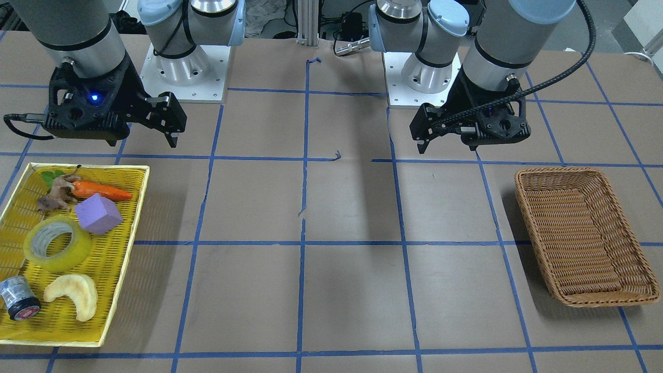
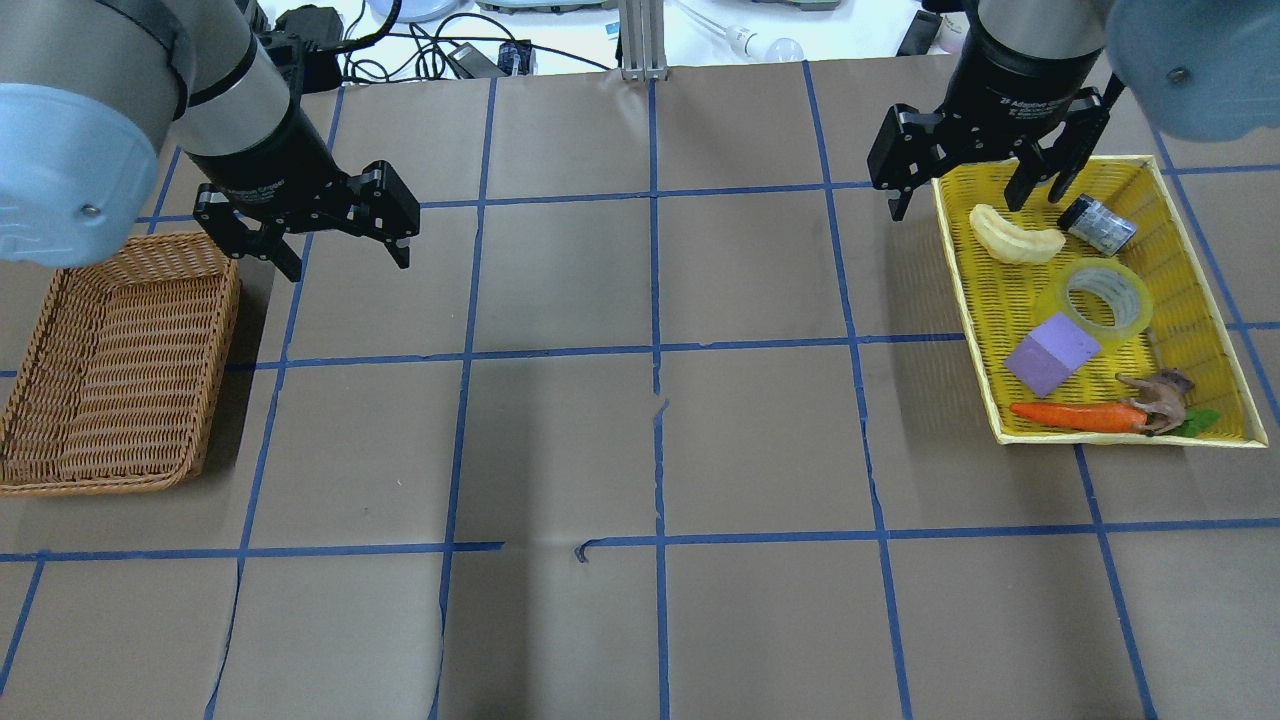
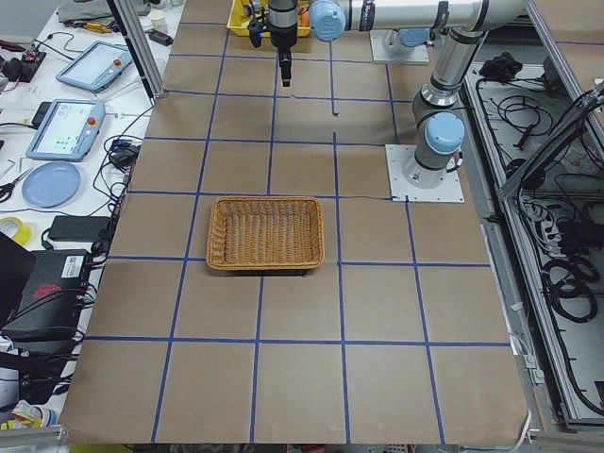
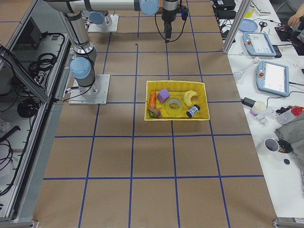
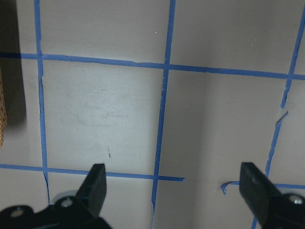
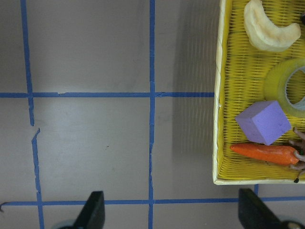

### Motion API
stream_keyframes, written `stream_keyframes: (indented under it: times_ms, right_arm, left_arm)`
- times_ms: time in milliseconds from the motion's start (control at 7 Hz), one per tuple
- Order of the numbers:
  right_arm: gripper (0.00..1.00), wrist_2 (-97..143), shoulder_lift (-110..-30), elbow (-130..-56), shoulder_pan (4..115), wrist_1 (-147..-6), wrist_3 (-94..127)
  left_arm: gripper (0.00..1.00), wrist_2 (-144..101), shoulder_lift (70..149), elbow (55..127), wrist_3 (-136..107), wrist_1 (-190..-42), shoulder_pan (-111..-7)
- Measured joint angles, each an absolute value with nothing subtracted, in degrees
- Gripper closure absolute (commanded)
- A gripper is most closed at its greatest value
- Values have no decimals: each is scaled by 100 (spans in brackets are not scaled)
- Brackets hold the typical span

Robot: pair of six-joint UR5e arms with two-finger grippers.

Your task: Transfer tape with both arms

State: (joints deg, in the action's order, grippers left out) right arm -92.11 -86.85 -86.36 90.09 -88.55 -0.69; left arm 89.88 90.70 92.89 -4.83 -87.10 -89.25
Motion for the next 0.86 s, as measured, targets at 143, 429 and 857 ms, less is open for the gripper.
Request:
stream_keyframes:
  times_ms: [143,429,857]
  right_arm:
    - [0,-9211,-8685,-8628,9009,-8854,-70]
    - [0,-9211,-8684,-8627,9009,-8855,-76]
    - [0,-9211,-8696,-8638,9011,-8844,-81]
  left_arm:
    - [0,8990,9064,9290,-483,-8710,-8920]
    - [0,8983,9060,9293,-483,-8710,-8917]
    - [0,8940,9054,9294,-490,-8708,-8915]
